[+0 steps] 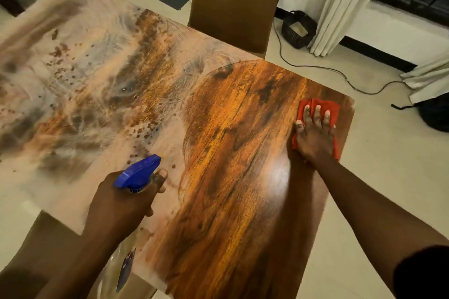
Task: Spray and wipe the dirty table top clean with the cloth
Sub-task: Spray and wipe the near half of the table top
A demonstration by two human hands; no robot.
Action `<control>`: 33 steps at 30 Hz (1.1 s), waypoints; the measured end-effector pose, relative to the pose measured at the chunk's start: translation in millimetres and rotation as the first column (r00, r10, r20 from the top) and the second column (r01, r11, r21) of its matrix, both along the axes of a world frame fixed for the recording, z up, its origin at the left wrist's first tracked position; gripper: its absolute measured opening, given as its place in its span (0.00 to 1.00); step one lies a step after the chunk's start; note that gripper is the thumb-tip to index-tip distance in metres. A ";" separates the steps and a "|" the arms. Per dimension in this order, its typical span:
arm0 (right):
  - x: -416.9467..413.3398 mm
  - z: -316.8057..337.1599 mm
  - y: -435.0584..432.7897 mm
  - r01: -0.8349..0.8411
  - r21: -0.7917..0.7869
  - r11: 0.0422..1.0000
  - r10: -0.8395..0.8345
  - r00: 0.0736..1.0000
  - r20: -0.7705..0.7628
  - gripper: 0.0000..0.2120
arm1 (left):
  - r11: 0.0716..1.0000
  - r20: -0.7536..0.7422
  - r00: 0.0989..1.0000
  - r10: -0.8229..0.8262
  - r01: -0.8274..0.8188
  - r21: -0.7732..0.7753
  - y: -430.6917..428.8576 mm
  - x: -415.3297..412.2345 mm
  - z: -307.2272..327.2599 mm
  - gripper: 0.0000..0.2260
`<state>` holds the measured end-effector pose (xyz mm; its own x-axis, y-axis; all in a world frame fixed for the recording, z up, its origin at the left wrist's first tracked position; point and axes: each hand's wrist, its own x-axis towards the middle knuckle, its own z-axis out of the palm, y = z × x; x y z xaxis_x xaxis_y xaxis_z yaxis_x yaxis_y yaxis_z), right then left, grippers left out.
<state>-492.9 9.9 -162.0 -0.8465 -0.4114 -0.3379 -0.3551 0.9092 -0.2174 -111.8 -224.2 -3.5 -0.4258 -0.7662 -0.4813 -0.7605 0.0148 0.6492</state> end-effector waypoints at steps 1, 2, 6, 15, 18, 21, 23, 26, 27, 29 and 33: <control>4.4 -0.7 -9.0 -0.005 -0.004 1.000 0.005 1.000 -0.005 0.31 | 1.000 0.003 1.000 0.016 -0.016 0.015 1.4 9.4 -0.7 0.12; 11.4 -2.0 -18.4 -0.031 -0.008 0.999 0.031 1.000 -0.006 0.31 | 0.999 0.003 0.999 0.037 -0.037 0.034 2.7 20.4 -0.5 0.13; 59.6 -7.9 -55.3 -0.176 -0.025 0.984 0.176 0.984 0.004 0.31 | 0.993 -0.025 0.993 0.113 -0.112 0.032 9.9 59.4 -3.7 0.21; 299.7 -9.5 -119.2 -0.644 -0.142 0.752 0.659 0.744 0.114 0.33 | 0.979 0.097 0.974 0.204 -0.204 -0.003 17.7 134.1 -9.7 0.16; 379.8 -11.3 -82.0 -0.790 -0.203 0.578 0.815 0.573 0.091 0.30 | 0.981 0.101 0.976 0.192 -0.190 -0.034 13.6 146.0 -8.9 0.13; 414.3 -15.8 -25.1 -0.884 -0.123 0.452 0.889 0.457 -0.013 0.30 | 0.985 0.116 0.978 0.171 -0.168 -0.030 9.9 152.7 -9.5 0.13; 406.4 -13.3 9.6 -0.906 -0.059 0.420 0.906 0.423 -0.037 0.30 | 0.985 0.125 0.977 0.175 -0.174 -0.019 5.8 156.1 -10.5 0.15; 364.9 -9.5 43.8 -0.909 -0.009 0.417 0.907 0.417 -0.055 0.29 | 0.987 0.123 0.980 0.157 -0.158 -0.001 -1.9 159.7 -11.4 0.17; 347.2 -7.7 50.5 -0.888 0.015 0.459 0.888 0.458 -0.045 0.30 | 0.988 0.123 0.981 0.152 -0.154 0.003 -5.0 161.2 -11.8 0.17; 307.7 -3.5 53.9 -0.816 0.073 0.574 0.819 0.574 -0.020 0.31 | 0.990 0.134 0.981 0.140 -0.142 0.012 -11.0 165.3 -13.0 0.18; 228.3 2.7 20.7 -0.561 0.089 0.823 0.563 0.827 0.011 0.32 | 0.990 0.137 0.981 0.137 -0.139 0.010 -22.9 173.6 -14.1 0.20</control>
